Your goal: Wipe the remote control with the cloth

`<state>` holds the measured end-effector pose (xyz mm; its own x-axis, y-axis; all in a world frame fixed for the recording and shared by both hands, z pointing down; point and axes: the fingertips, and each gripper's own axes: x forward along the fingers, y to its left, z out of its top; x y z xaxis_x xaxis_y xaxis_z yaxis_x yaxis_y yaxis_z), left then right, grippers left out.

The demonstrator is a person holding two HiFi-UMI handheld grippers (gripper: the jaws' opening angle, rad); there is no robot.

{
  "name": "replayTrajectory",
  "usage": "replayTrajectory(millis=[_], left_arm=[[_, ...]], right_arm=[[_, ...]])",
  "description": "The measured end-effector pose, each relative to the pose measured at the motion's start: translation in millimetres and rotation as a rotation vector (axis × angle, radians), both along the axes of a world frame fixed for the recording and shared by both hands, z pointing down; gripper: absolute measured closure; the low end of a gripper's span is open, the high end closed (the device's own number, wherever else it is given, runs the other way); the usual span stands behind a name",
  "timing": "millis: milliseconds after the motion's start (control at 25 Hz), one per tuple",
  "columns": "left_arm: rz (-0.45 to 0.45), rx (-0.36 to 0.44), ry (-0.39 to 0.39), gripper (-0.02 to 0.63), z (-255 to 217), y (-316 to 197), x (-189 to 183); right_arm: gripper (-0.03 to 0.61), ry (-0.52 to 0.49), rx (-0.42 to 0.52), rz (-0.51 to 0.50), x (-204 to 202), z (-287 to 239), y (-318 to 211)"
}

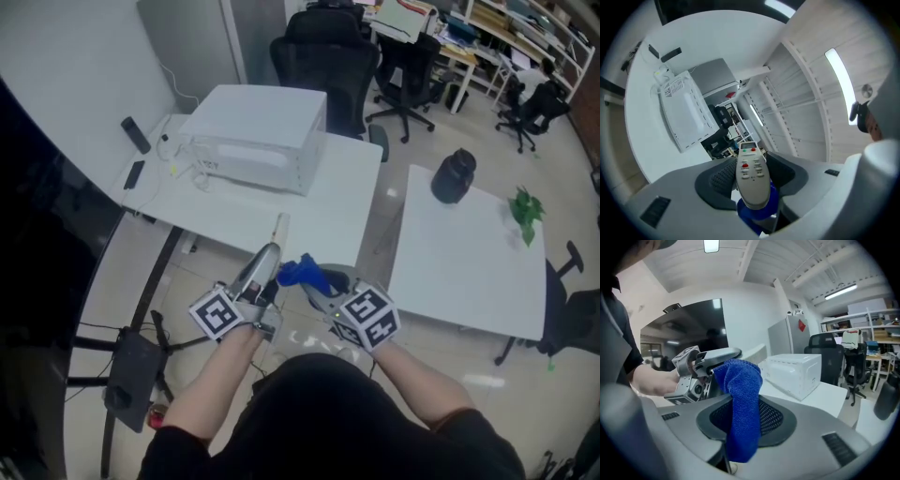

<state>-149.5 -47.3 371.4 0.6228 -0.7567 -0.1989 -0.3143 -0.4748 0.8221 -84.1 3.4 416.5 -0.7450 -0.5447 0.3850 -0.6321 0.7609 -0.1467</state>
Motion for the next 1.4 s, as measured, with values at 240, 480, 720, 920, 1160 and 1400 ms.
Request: replayTrajectory(millis=[240, 480, 720, 920, 1160, 1400], left_arm=[[0.082, 0.011, 0.064, 0.411, -7.1, 12.0, 13.8], [0.198, 0.027, 0.007, 0.411, -2.6, 32.0, 31.0], [0.246, 0.033, 0.017, 0.411, 0.5, 43.3, 41.4], [0.189, 0.039, 0.08, 0.411, -10.5, 25.6, 27.4], [0.147, 0.05, 0.092, 0.411, -24.6, 4.5, 13.0], [0.229, 0.041, -0.007, 0.411, -12.5, 24.5, 35.6]], right_arm=[[0.462, -0.061, -0.009, -0.066, -18.9, -9.6, 5.1], [0.463, -0.047, 0.044, 0.017, 7.4, -24.3, -26.4], [0.462, -0.051, 0.103, 0.107, 37.4, -49.1, -54.0], [0.462, -0.081, 0.118, 0.097, 40.4, -56.2, -40.2], [0.462, -0.01, 0.112, -0.067, -6.4, -34.4, 3.9], [0.462, 0.011, 0.117, -0.045, 0.6, -35.6, -6.1]])
